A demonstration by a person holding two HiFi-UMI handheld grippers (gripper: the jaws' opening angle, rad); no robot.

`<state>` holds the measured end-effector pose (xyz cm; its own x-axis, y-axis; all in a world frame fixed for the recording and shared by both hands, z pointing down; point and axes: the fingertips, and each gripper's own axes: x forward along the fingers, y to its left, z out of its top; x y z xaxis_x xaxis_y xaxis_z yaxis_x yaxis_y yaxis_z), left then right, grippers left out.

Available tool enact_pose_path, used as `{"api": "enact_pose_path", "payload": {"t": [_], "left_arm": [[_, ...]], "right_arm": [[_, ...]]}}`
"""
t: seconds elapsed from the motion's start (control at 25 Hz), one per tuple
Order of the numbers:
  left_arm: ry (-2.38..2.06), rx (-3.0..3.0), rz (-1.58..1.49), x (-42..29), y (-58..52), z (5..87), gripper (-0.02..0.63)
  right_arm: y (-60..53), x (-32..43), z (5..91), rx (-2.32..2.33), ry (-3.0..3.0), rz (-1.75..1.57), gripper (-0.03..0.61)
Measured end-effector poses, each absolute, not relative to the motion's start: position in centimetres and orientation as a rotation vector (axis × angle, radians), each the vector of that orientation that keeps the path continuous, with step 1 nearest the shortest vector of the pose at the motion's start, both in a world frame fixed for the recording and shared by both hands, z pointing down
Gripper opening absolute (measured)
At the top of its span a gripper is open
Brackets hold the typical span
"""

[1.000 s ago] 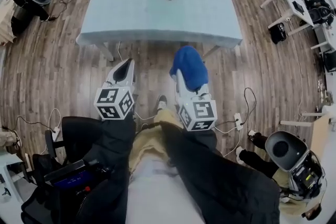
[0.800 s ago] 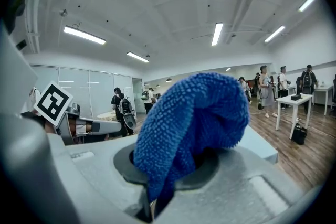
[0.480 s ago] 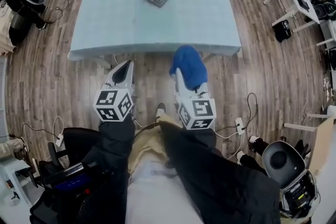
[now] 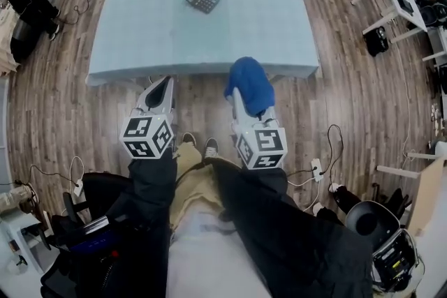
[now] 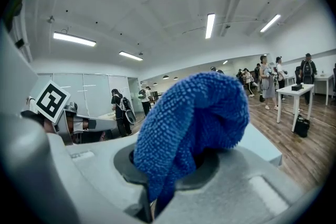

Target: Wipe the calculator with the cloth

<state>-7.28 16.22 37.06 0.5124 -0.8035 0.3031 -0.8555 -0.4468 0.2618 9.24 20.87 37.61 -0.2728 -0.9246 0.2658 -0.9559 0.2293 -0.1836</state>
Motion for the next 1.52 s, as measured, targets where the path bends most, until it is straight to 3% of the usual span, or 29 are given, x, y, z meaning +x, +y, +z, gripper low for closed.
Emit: {"api": "enact_pose_path", "payload": {"t": [0.64, 1.52], "left_arm": [[-1.283, 2.413, 0.121, -5.2, 6.8, 37.1, -0.002], [-1.174, 2.353, 0.204, -6.9, -15.3, 41.5, -0.002]], "right_arm": [[14.1, 10.6, 37.5, 1.889, -2.293, 0.428, 0.061], [-7.5, 6.5, 40.3, 1.833, -2.203, 0.499, 0.061]]}}
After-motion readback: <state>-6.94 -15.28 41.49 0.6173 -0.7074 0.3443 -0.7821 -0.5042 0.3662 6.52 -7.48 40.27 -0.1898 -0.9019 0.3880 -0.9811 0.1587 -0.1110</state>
